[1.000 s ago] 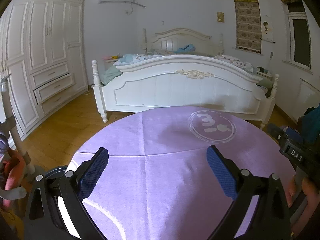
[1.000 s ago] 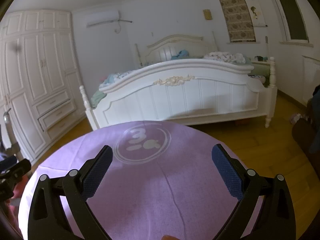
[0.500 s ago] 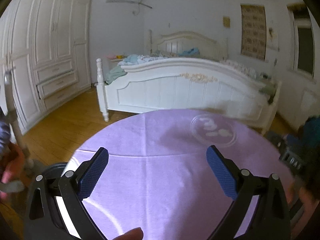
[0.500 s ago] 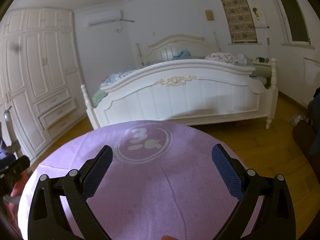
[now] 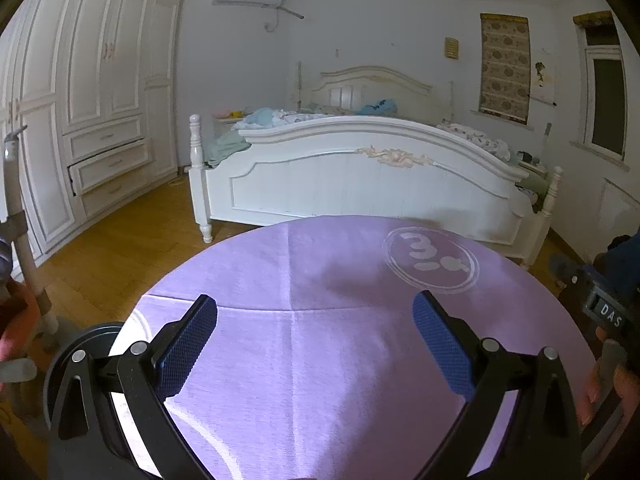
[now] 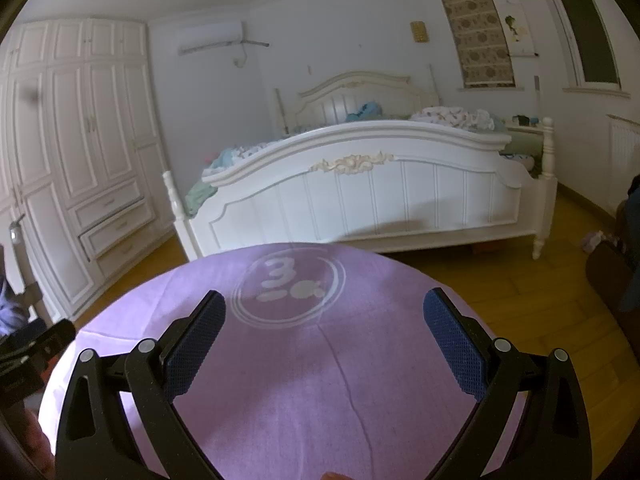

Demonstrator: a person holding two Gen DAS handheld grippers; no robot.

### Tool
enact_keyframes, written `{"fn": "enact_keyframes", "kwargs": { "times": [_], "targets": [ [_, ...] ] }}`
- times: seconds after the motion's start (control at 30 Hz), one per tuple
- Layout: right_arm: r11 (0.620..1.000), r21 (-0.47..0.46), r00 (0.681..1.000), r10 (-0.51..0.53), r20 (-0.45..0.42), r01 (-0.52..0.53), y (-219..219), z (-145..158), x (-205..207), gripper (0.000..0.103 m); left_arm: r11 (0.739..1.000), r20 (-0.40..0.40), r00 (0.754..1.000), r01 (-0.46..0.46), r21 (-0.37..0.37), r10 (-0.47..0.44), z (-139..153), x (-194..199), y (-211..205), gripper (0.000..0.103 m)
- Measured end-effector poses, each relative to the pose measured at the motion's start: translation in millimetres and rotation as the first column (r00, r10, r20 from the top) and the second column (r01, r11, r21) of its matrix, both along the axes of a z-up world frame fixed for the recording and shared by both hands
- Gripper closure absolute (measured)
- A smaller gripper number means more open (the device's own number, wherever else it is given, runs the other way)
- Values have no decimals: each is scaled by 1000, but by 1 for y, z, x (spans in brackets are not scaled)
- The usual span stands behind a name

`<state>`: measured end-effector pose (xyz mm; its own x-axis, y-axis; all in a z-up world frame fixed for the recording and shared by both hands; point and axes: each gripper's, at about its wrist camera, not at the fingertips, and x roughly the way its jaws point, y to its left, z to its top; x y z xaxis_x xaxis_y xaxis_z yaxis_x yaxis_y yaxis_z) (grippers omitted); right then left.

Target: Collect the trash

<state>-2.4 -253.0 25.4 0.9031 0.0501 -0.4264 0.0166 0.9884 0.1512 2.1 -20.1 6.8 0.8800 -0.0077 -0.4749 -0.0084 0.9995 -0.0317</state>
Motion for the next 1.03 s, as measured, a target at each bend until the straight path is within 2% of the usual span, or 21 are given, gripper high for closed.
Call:
{"fn": "enact_keyframes", "kwargs": {
  "times": [0.37,0.7,1.03],
  "targets": [
    [1000,3,1000,-1,0,1,1,1,-1,5,1000,-29,999,22,-18,-22,-5,0,2,5],
    [1000,5,1000,-5,-1,5,4,3,-4,5,998,-24,998,59,-30,-59,-3,0,4,5],
    [1000,5,1000,-5,2,5,3,2,-5,5,997,-56,997,52,-55,-55,-7,3,4,5]
  ]
}}
